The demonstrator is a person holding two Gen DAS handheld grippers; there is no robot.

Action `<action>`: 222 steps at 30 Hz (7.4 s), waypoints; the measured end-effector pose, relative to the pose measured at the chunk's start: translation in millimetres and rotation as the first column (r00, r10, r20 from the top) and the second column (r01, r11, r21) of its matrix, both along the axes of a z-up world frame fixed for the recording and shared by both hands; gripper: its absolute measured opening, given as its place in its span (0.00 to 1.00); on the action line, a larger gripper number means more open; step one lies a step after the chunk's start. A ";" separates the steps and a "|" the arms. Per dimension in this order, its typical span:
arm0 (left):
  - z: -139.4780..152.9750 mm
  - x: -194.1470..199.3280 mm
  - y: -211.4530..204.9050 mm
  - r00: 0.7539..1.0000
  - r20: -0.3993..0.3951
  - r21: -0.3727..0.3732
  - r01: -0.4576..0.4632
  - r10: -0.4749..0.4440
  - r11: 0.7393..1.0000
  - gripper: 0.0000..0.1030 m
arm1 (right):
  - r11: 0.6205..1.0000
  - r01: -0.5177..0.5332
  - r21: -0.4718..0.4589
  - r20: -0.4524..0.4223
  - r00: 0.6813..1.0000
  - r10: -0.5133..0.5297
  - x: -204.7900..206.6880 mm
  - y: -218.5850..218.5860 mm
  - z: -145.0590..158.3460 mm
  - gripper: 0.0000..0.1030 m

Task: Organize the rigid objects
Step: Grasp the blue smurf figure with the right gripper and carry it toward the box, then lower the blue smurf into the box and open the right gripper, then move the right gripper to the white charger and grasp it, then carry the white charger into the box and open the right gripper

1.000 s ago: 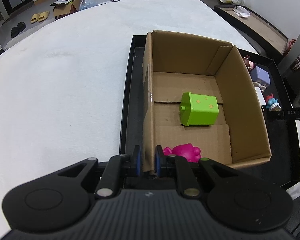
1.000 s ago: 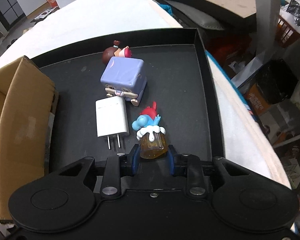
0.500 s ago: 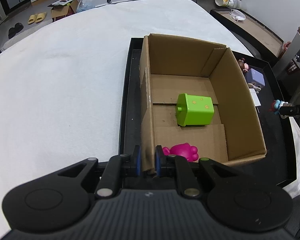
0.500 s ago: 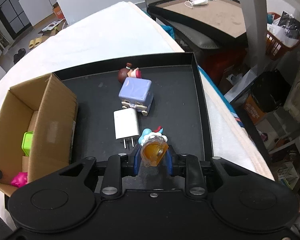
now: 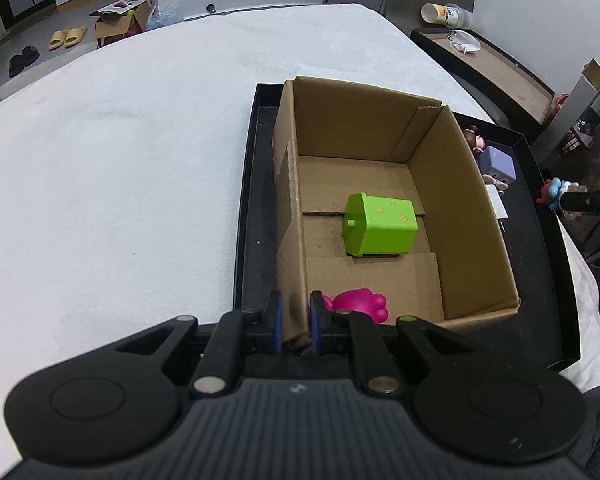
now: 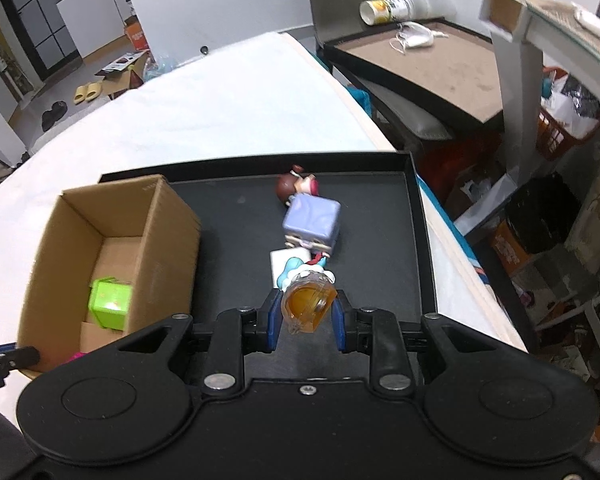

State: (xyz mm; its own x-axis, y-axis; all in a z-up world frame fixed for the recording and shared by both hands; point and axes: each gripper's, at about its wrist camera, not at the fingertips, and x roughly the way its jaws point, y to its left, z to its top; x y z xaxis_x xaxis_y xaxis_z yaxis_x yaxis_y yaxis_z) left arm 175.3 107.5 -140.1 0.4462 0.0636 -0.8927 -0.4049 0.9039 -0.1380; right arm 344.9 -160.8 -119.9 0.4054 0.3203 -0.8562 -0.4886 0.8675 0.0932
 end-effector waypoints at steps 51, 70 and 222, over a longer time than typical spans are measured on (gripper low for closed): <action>-3.2 -10.6 17.6 0.996 0.086 -0.094 0.034 -0.026 0.995 0.12 | 0.955 -0.279 0.098 -0.012 0.960 0.281 -55.8 162.1 40.4 0.33; -2.2 -9.4 11.6 0.997 0.071 -0.064 0.032 -0.028 0.997 0.12 | 0.977 -0.206 0.061 -0.004 0.978 0.207 -49.2 112.8 33.6 0.45; 2.2 -18.1 18.0 0.991 0.129 -0.077 0.035 -0.025 0.996 0.10 | 0.954 -0.300 0.025 0.071 0.952 0.298 -44.4 184.9 41.7 0.42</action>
State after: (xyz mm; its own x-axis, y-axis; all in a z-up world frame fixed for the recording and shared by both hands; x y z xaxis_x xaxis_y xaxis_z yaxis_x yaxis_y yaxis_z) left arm 157.2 125.5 -137.9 0.5571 -0.0202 -0.8302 -0.3521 0.8996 -0.2582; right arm 300.5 24.1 -78.2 0.3410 0.4647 -0.8171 -0.7310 0.6776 0.0803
